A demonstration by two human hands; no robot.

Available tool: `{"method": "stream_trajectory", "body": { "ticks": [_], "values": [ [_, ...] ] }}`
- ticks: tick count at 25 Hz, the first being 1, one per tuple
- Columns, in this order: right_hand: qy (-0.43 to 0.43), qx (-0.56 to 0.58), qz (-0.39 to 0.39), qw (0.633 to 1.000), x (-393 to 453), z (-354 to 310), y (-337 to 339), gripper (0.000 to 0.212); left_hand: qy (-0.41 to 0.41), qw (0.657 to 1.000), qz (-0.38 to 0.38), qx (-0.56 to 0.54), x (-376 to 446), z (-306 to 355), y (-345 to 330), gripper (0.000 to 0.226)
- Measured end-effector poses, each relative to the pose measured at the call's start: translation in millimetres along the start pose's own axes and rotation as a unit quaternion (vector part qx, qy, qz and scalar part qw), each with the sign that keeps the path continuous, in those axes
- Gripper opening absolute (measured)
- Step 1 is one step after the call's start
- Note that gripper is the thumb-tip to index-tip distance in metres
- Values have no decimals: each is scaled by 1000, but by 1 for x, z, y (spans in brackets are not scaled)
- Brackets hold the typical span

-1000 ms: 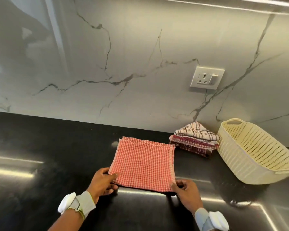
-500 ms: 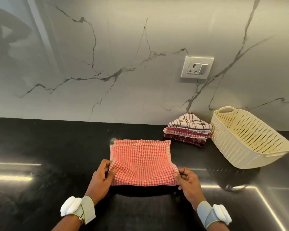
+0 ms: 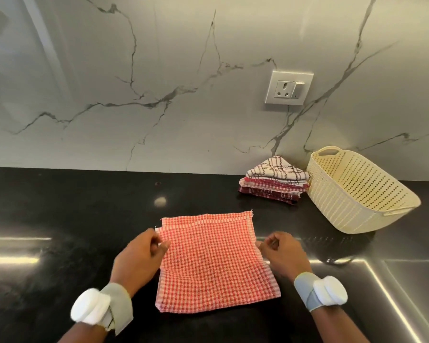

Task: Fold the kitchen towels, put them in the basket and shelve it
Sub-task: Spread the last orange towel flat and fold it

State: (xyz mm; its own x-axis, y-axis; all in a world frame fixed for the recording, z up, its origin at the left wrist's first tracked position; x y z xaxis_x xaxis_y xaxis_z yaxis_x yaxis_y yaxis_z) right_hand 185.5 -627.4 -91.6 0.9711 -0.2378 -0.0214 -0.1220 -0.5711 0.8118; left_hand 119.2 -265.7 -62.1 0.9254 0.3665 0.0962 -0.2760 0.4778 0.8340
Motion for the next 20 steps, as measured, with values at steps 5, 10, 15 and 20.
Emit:
{"method": "stream_trajectory", "body": {
  "ticks": [5,10,15,20],
  "values": [
    [77,25,-30,996,20,-59,-38,15,-120,991,-67,4,56,25,-54,28],
    [98,-52,-5,994,52,-74,-54,36,-158,976,-104,111,84,22,-87,36],
    [36,-67,-42,996,72,-44,-66,28,-141,974,-127,121,96,21,-93,43],
    [23,32,3,999,82,-44,-55,17,-165,972,-140,91,99,37,-90,20]
  ]
}}
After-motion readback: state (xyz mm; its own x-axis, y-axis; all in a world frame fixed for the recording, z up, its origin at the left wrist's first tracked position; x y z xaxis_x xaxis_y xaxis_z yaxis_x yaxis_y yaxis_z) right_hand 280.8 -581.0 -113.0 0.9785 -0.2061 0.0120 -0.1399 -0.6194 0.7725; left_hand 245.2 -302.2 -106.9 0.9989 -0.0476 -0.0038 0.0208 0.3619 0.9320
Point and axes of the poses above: each hand's wrist, its own x-axis towards the middle knuckle, its own y-axis out of the back of the hand, z = x × y, the point moved 10 cm from there along x, towards the middle knuckle, and after that the axes turned 11 degrees about z, right-handed, at the moved point
